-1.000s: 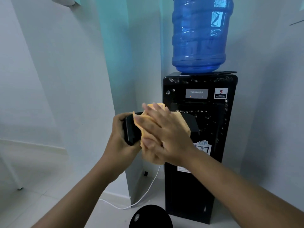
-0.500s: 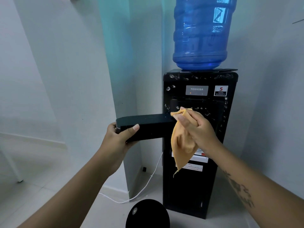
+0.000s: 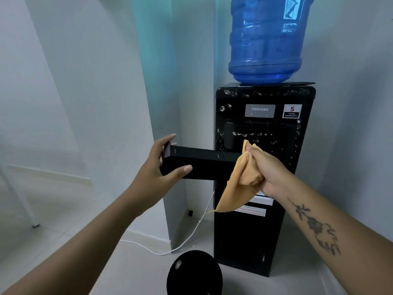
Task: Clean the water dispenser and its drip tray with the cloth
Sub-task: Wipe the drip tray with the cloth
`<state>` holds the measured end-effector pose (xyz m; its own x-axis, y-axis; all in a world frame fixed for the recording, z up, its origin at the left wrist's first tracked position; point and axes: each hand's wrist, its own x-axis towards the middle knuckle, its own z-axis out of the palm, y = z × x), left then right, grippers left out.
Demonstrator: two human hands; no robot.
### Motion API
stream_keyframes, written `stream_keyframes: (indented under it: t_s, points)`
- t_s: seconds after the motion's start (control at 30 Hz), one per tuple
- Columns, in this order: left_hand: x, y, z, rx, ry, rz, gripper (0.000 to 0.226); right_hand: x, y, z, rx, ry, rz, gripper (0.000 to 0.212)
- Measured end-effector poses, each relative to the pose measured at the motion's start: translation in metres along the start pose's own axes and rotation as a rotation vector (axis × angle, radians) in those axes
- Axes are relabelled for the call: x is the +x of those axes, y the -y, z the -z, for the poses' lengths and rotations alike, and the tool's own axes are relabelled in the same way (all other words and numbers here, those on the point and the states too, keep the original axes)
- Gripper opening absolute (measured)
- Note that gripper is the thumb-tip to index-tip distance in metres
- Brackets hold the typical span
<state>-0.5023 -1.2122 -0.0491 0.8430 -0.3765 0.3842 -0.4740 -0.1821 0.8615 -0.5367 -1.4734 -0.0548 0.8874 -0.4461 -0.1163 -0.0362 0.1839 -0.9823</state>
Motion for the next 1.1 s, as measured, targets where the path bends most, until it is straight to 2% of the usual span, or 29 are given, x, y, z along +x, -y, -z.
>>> stream_keyframes:
  t_s: [0.1,0.17,0.23,0.3,0.37,0.43,0.5,0.57,0.6,0.67,0.73,0.8,0.87,0.9,0.97,1.0,1.03,1.07,1.1]
  points:
    - [-0.002,0.005,-0.001,-0.008,-0.099,-0.052,0.030,-0.002,0.006,0.003,0.082,-0.027,-0.080,0.029]
    - [0.000,0.007,-0.006,0.001,-0.183,0.003,0.015,-0.004,0.005,0.001,0.109,-0.145,0.012,0.032]
    - [0.001,0.007,-0.012,-0.097,-0.258,0.105,0.022,-0.009,-0.001,-0.003,0.021,-0.351,0.260,0.034]
    - [0.002,0.004,-0.018,-0.220,-0.286,0.225,0.030,-0.018,-0.005,-0.007,-0.163,-0.484,0.618,0.031]
    - [0.003,0.006,-0.023,-0.312,-0.279,0.323,0.036,-0.024,-0.005,-0.017,-0.295,-0.369,0.892,0.022]
    - [0.003,0.009,-0.029,-0.400,-0.262,0.389,0.041,-0.018,-0.006,-0.031,-0.449,-0.169,1.060,0.015]
    - [0.002,0.013,-0.034,-0.454,-0.248,0.430,0.045,-0.005,-0.009,-0.043,-0.856,-0.013,1.154,0.031]
    - [0.002,0.017,-0.035,-0.447,-0.231,0.473,0.048,0.001,-0.011,-0.045,-1.310,0.004,1.089,0.056]
    - [0.001,0.019,-0.035,-0.436,-0.230,0.498,0.049,0.000,-0.012,-0.040,-1.431,-0.057,1.040,0.067]
    - [-0.001,0.025,-0.033,-0.435,-0.236,0.540,0.048,-0.007,-0.009,-0.025,-1.469,-0.261,0.875,0.077]
    - [-0.004,0.029,-0.032,-0.464,-0.232,0.557,0.047,-0.013,-0.009,-0.015,-1.455,-0.343,0.590,0.068]
    - [-0.006,0.032,-0.038,-0.459,-0.214,0.560,0.047,-0.016,-0.014,-0.015,-1.467,-0.218,0.463,0.043]
    - [-0.009,0.034,-0.045,-0.459,-0.201,0.568,0.047,-0.017,-0.019,-0.022,-1.338,-0.098,0.605,0.013]
    - [-0.009,0.035,-0.048,-0.478,-0.197,0.574,0.048,-0.018,-0.021,-0.026,-1.229,-0.019,0.698,0.012]
    - [-0.009,0.035,-0.051,-0.514,-0.205,0.573,0.052,-0.022,-0.018,-0.032,-1.064,0.231,0.771,0.033]
    - [-0.009,0.034,-0.050,-0.518,-0.212,0.566,0.054,-0.023,-0.018,-0.034,-1.076,0.348,0.791,0.040]
    - [-0.008,0.033,-0.048,-0.511,-0.217,0.559,0.055,-0.023,-0.020,-0.034,-1.181,0.384,0.820,0.043]
    - [-0.008,0.033,-0.046,-0.501,-0.225,0.552,0.055,-0.022,-0.024,-0.032,-1.341,0.318,0.839,0.043]
    - [-0.009,0.033,-0.045,-0.487,-0.228,0.548,0.054,-0.020,-0.027,-0.027,-1.475,0.176,0.831,0.040]
